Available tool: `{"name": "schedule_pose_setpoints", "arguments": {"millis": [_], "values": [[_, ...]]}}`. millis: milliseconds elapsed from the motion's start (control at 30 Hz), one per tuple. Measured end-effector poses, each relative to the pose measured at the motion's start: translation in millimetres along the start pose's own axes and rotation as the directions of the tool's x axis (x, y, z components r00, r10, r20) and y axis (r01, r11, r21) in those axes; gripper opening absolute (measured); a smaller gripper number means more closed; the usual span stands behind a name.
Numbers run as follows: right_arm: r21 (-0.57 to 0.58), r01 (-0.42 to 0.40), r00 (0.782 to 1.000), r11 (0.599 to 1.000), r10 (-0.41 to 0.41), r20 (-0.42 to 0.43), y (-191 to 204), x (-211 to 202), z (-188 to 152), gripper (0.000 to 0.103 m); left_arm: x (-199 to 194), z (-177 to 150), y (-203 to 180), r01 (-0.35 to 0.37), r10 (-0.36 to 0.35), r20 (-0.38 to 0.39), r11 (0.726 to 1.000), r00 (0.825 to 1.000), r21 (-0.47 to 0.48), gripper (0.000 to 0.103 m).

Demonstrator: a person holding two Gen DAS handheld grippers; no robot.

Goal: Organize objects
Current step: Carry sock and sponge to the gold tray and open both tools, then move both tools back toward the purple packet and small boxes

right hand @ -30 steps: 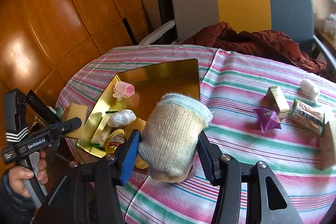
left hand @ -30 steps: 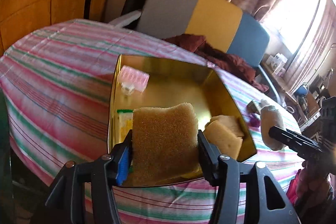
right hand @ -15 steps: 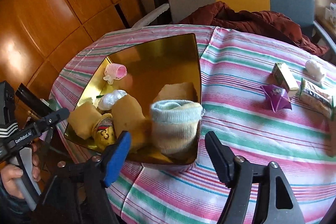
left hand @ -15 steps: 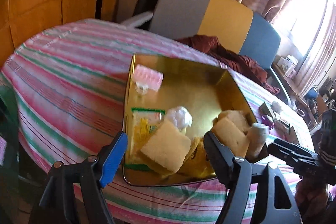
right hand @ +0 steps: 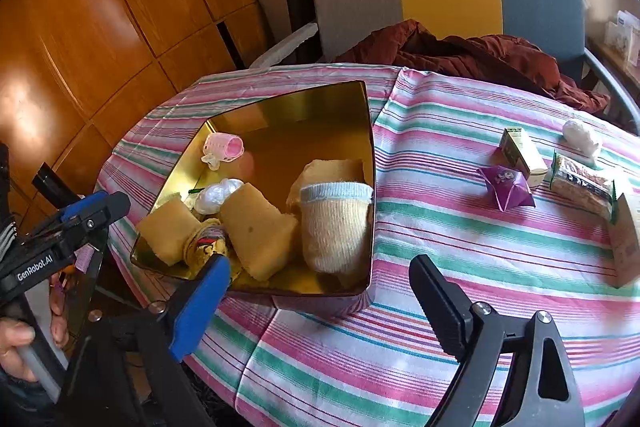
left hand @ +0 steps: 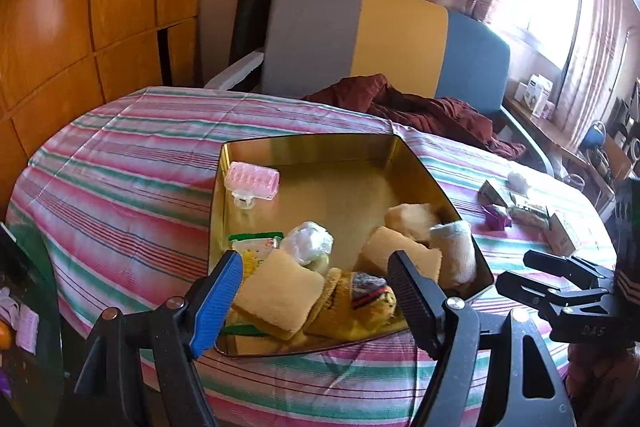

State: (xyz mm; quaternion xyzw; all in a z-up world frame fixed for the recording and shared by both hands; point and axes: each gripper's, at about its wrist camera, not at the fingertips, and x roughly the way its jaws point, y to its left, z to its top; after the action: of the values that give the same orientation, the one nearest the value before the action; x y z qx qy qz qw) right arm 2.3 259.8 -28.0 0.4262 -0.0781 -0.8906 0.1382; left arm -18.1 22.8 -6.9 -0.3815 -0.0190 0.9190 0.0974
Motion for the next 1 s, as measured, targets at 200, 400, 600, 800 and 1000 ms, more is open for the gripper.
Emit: {"name": "schedule_pose_setpoints", "arguments": {"millis": [200,400,600,800,1000], "values": [[-0.002,0.013,1.0,1.0,-0.013,0.016,1,-5,-1,0.096,0,-2,-11,0.001,-0.001,-0.007,0.999,1.0,0.037,0.076],[0.0,0.031,0.999,1.0,-0.031,0.03,-1,-10,-1,0.097,-2,-4,-20,0.009,-0.008,-0.009,0.998,1.0,0.067,0.076],[0.018,0.052,0.998,0.999,-0.052,0.04,-9,-14,-2,0.098,-3,-4,-34,0.026,-0.025,-0.016,0.994,1.0,0.11,0.076],[0.057,0.077,0.996,0.995,-0.079,0.041,-26,-18,-4,0.1,-3,-3,-49,0.047,-0.044,-0.02,0.988,0.999,0.15,0.076],[0.107,0.111,0.993,0.988,-0.114,0.023,-50,-20,-11,0.1,-2,-1,-71,0.082,-0.078,-0.029,0.973,0.997,0.214,0.076]]}}
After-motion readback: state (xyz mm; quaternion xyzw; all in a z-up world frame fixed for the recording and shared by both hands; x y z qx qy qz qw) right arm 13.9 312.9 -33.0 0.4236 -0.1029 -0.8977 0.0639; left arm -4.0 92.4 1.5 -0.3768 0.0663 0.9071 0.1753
